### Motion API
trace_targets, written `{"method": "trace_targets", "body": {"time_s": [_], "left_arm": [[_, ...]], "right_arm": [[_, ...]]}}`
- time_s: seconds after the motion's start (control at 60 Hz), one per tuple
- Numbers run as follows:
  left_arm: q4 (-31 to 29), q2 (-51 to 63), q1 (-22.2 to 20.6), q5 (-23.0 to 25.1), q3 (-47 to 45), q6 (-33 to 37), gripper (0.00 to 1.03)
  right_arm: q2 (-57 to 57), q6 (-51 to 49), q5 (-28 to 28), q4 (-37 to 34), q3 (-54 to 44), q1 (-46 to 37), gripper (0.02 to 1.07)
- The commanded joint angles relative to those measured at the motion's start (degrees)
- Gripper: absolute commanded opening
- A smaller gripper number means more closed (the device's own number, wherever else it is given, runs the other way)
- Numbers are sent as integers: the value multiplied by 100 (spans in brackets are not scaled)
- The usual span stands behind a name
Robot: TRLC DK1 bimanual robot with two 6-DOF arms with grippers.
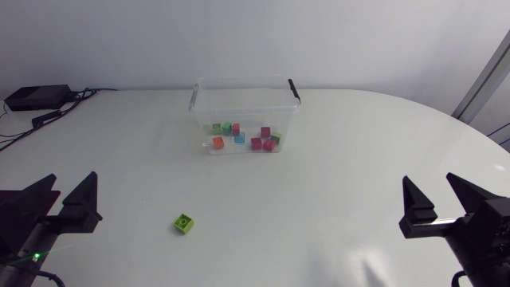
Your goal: Place the duplo bricks in the container
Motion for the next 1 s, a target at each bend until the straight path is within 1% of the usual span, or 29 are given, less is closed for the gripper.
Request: {"method": "trace_targets", "body": {"time_s": [0.0, 0.1, 0.383, 0.483, 0.583, 0.7, 0.85, 0.983], "left_arm": [[-8, -61, -50, -25, -110, 90, 100], [-8, -61, -120, -25, -110, 90, 100], [-17, -61, -94, -25, -110, 99, 100], [-17, -61, -6, -25, -110, 248, 100], [-8, -61, 55, -25, -110, 573, 100], [-8, -61, 55, -34, -110, 635, 100], [-8, -61, 64, -34, -110, 635, 100], [-17, -61, 91, -34, -110, 635, 100]], "right_arm": [[-52, -94, -13, 27, -126, -39, 102], [-52, -94, -13, 27, -126, -39, 102], [-43, -85, -13, 27, -126, -39, 102], [-43, 91, -13, 27, -126, 75, 102], [-52, 82, -13, 36, -126, 234, 102], [-52, 91, -13, 44, -126, 251, 102], [-69, -287, 31, 80, -126, 401, 102], [-60, -551, 14, 62, -126, 137, 102]]}}
